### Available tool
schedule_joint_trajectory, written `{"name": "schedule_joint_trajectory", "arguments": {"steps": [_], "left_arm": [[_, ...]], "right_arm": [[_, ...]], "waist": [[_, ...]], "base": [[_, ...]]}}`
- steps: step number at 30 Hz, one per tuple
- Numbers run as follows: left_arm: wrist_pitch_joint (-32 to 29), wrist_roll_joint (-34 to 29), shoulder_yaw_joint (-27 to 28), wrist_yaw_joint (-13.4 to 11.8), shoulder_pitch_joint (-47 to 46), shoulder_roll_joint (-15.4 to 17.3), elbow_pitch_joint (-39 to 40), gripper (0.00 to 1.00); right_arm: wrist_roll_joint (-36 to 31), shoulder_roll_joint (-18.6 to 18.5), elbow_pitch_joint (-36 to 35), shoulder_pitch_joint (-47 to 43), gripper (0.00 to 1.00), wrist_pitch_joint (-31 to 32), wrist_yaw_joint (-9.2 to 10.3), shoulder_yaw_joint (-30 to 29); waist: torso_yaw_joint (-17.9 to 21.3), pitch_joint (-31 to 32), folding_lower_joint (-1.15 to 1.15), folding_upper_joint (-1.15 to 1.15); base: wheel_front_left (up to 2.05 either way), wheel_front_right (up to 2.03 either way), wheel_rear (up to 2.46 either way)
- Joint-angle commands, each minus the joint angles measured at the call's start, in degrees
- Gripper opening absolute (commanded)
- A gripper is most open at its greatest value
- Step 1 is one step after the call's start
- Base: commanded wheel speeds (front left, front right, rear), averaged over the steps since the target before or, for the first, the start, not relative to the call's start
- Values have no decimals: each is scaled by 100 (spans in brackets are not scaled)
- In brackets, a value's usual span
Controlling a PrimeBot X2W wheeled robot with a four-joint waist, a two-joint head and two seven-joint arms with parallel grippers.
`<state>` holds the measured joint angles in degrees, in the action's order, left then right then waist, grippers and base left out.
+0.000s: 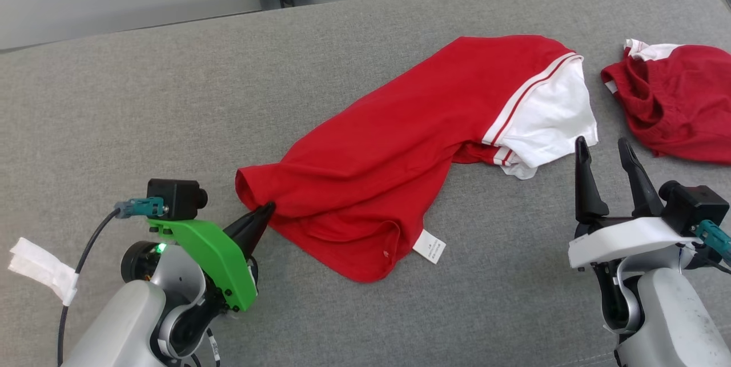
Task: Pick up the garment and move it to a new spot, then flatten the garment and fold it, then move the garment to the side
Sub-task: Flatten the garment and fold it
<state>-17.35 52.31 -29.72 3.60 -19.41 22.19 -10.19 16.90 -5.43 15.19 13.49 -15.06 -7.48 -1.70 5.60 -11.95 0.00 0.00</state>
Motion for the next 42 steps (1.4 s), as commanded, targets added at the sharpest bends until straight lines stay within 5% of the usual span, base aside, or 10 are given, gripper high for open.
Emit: {"name": "schedule_joint_trajectory", "arguments": {"steps": [1, 7, 20, 27, 28, 29, 35, 42], "left_arm": [[8, -33, 20, 32, 61, 67, 46, 0], [-120, 134, 123, -7, 233, 297, 564, 0], [-956, 1172, 1040, -537, 1475, 1640, 1880, 0], [-1158, 1662, 977, -499, 1946, 1517, 1558, 0], [-1118, 1639, 926, -461, 1914, 1439, 1384, 34], [-1083, 1630, 883, -429, 1886, 1366, 1250, 100], [-416, 1188, 887, -160, 1752, 1204, 882, 100], [1018, 376, 1408, -478, 2169, 1296, 1502, 100]], "right_arm": [[-37, -30, 24, -65, 100, -15, -3, 2], [-54, -15, 59, -117, 100, -15, -3, 2], [2, -51, 227, -104, 100, -15, -3, 34], [52, -102, 308, -72, 100, -15, -3, 41], [53, -100, 330, -56, 100, -15, -3, 54], [52, -101, 343, -50, 100, -15, -3, 61], [85, -157, 382, -46, 100, -15, -3, 94], [60, -148, 293, -191, 100, -15, -3, 18]], "waist": [[-54, 55, 0, 0], [-160, 171, 0, 0], [-292, 304, 0, 0], [-300, 269, 0, 0], [-302, 275, 0, 0], [-304, 284, 0, 0], [-319, 341, 0, 0], [-443, 401, 0, 0]], "base": [[0, 0, 0], [0, 0, 0], [0, 0, 0], [0, 0, 0], [0, 0, 0], [0, 0, 0], [0, 0, 0], [0, 0, 0]]}}
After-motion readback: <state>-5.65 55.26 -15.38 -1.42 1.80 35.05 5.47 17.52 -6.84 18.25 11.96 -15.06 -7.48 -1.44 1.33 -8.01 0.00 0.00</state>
